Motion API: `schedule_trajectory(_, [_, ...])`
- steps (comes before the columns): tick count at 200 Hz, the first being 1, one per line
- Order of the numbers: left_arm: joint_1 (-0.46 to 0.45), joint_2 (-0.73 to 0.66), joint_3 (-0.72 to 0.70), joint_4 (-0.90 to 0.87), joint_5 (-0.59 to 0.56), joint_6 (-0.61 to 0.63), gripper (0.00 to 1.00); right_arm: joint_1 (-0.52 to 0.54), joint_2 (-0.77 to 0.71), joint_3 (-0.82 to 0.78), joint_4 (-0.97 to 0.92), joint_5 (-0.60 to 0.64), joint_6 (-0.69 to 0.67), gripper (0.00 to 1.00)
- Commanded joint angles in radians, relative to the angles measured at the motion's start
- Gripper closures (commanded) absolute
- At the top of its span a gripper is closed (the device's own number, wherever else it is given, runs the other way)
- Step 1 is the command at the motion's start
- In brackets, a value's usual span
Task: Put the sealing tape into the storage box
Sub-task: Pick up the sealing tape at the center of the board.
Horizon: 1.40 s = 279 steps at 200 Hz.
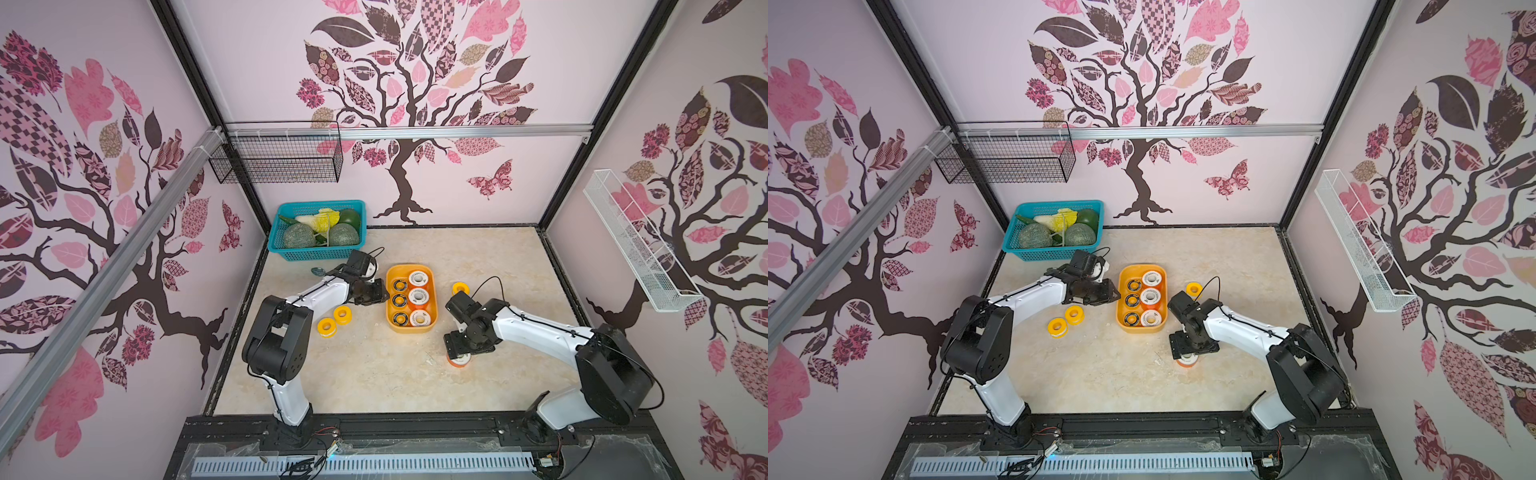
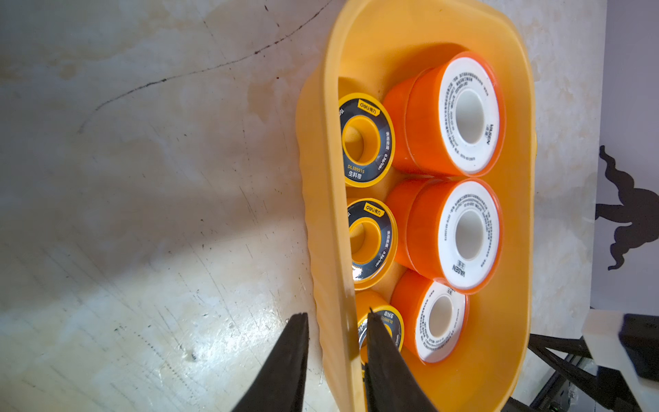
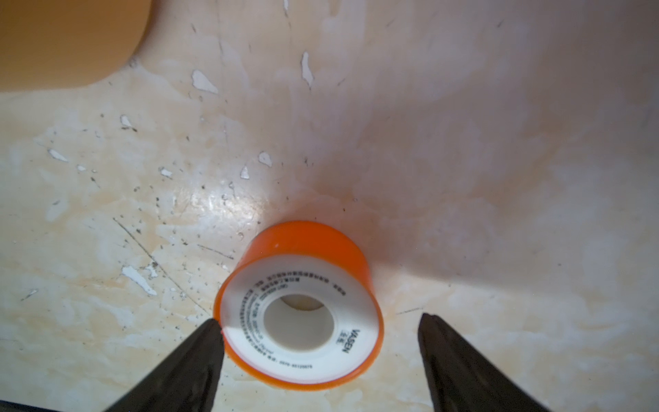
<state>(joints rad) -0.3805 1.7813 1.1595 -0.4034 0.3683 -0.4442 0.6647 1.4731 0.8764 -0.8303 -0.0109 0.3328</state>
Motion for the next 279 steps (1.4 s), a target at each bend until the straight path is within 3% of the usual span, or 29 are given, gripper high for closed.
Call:
schedule_trajectory(1, [-0.005,0.021,0.026,-0.001,0.004,0.011,0.69,0.007,-0.044,0.032,-0.008,-0.013,-0.005,0.1])
schedule_trajectory(75, [-0.009,0.031,0.028,0.005,0.015,0.009,0.74,0.034,-0.005,0.017,0.023,-0.014,-0.001,0.08])
schedule_trajectory(111, [-0.012,0.041,0.034,0.005,0.019,0.004,0.87,0.044,0.014,0.019,0.031,-0.005,0.009,0.08])
schedule_trajectory(279, [-0.013,0.04,0.042,-0.006,0.024,0.007,0.87,0.054,0.071,0.022,0.025,0.08,0.035,0.21])
